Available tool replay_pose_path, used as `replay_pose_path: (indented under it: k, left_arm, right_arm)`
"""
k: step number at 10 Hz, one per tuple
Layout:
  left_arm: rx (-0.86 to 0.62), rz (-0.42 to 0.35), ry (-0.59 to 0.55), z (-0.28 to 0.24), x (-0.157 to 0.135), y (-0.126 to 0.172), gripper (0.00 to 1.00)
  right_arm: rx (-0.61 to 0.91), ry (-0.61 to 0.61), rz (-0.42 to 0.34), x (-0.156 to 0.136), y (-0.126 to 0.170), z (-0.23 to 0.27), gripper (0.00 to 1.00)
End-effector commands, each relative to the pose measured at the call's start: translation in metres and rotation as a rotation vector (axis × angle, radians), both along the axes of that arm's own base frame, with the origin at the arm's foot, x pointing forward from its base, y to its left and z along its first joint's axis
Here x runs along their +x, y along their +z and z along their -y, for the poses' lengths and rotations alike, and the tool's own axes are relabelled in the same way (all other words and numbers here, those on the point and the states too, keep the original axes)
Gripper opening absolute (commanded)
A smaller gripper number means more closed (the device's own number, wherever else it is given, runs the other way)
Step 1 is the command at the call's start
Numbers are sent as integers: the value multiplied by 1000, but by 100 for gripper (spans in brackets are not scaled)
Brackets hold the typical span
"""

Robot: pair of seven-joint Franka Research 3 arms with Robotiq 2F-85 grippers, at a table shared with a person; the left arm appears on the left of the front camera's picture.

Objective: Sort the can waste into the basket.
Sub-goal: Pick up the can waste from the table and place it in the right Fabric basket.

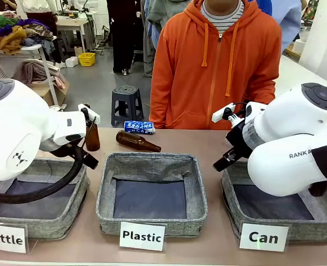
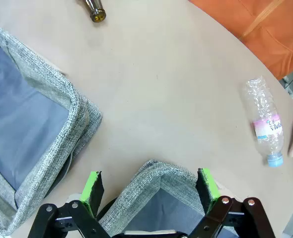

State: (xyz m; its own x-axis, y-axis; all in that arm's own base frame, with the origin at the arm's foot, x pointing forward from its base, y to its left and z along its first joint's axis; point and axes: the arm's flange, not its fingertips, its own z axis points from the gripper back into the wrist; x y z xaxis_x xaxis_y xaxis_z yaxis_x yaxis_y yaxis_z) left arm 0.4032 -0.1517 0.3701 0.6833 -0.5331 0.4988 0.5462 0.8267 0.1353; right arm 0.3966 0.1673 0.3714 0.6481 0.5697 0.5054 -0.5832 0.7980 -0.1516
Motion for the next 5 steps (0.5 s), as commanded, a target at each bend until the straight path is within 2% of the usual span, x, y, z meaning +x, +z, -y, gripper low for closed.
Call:
replay_pose_path:
  k: [1,5]
  left_arm:
    - [0,0,0,0,0,0,100]
    - [0,0,0,0,0,0,100]
  right_arm:
    - [0,0,0,0,0,0,100]
    - [0,0,0,0,0,0,100]
